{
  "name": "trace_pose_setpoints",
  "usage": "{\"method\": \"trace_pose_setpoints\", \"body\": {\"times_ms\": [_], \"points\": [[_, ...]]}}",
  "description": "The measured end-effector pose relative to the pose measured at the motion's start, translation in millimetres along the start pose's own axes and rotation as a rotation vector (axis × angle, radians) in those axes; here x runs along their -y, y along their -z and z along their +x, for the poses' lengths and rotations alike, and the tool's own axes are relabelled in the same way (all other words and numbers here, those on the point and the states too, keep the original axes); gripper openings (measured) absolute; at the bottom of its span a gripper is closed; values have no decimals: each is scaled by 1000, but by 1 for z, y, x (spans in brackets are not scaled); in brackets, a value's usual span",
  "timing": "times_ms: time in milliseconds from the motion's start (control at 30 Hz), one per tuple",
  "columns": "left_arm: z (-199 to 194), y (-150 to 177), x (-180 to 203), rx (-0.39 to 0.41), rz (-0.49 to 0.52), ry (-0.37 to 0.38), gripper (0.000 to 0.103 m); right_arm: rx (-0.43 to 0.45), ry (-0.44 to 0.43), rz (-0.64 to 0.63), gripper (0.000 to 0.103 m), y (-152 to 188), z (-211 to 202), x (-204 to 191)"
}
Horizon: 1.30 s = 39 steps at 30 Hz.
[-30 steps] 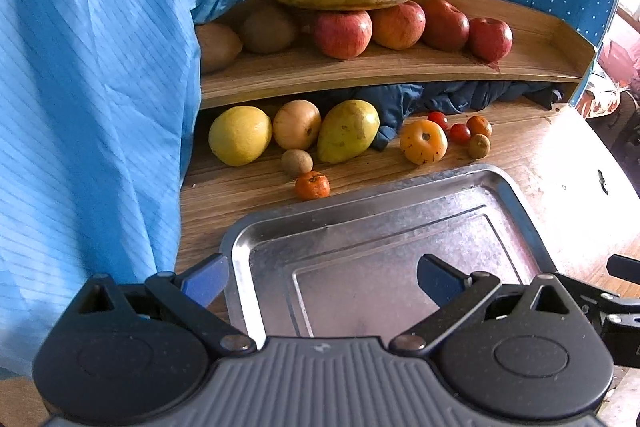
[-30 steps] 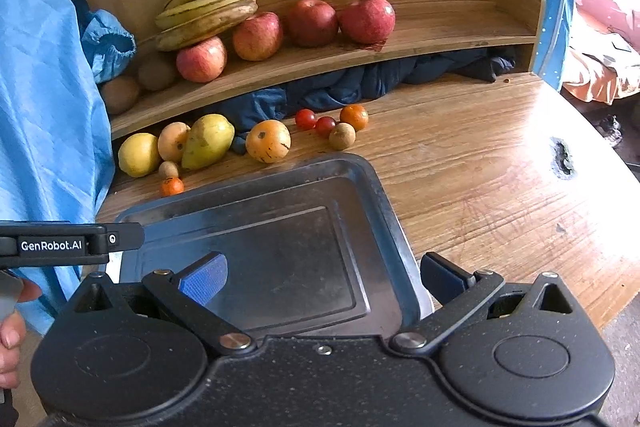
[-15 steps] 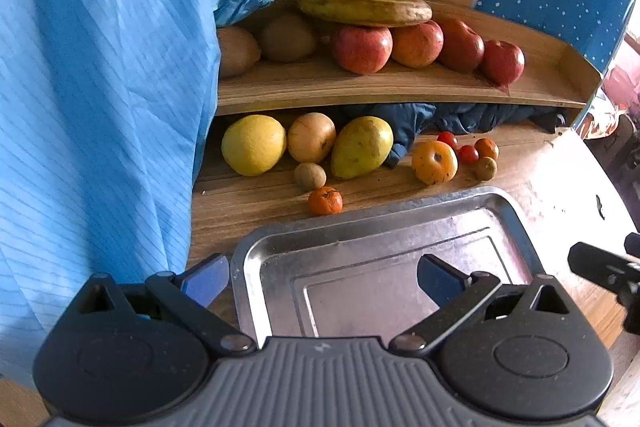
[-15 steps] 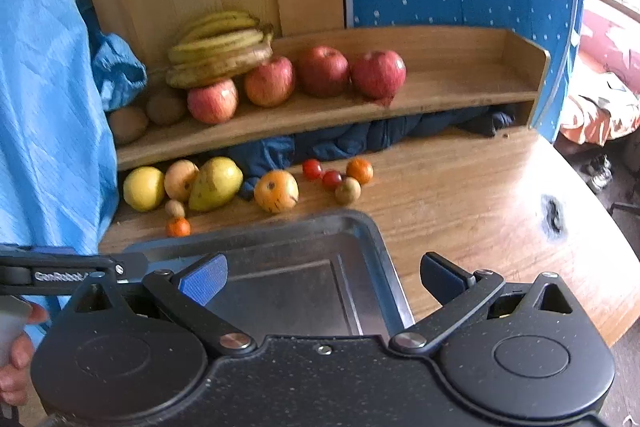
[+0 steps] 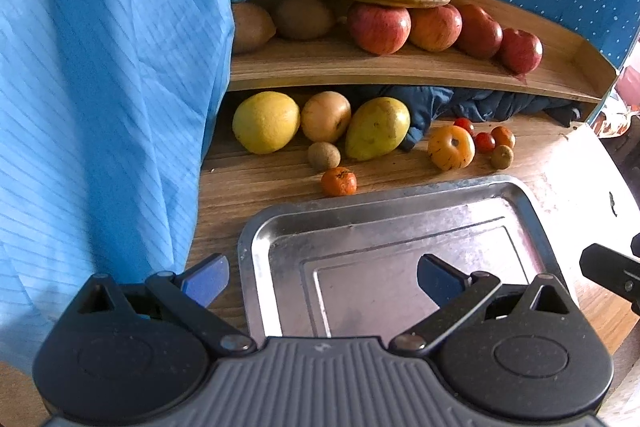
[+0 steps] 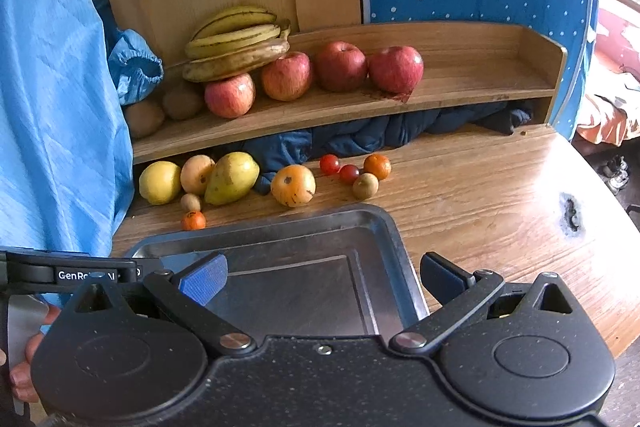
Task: Organize fruits
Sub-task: 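Reach the left tool toward the small tangerine while the right tool reaches the orange fruit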
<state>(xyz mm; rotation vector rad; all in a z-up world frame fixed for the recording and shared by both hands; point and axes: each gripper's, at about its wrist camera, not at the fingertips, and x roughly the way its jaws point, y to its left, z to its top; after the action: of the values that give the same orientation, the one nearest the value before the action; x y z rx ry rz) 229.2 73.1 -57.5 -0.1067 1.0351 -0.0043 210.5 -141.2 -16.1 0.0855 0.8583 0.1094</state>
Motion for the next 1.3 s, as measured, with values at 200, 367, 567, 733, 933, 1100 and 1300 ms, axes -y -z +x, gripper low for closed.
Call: {"method": "trace_pose_setpoints", "body": {"times_ms": [200, 367, 567, 733, 933, 1100, 1300], "points": [[8, -2, 0, -18, -11, -24, 102, 3, -25, -4, 102, 2, 4, 2], [19, -9, 3, -29, -18, -30, 102, 6, -27, 1, 102, 1, 7, 11], [34, -23, 3, -34, -56, -13, 102, -11, -33, -18, 103, -1, 16, 16], [49, -36, 3, -50, -79, -18, 102, 16, -79, -81, 103, -7, 26, 13], [63, -50, -2, -62, -116, 9, 102, 5, -81, -137, 103, -22, 50, 12], [73, -54, -4, -79, -125, 1, 102, -23, -77, -145, 102, -36, 70, 10], [83, -57, -5, -96, -134, -7, 102, -37, -56, -179, 99, -45, 92, 5]]}}
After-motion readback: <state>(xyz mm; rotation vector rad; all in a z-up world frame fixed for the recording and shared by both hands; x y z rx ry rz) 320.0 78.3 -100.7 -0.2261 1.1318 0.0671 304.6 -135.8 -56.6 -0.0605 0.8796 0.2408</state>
